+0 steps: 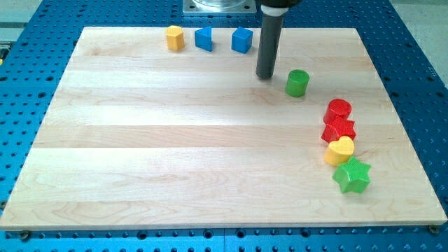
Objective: Move the green circle above the red circle
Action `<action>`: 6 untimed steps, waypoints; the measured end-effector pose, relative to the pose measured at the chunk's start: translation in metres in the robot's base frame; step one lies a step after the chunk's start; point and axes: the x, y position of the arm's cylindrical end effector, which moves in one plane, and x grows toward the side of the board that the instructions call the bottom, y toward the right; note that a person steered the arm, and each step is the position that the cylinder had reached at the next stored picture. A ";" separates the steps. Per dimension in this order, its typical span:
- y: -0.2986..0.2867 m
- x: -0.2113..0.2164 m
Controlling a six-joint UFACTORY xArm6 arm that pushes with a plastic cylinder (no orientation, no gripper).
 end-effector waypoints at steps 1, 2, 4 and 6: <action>0.049 0.020; 0.068 0.029; 0.088 0.015; 0.086 0.029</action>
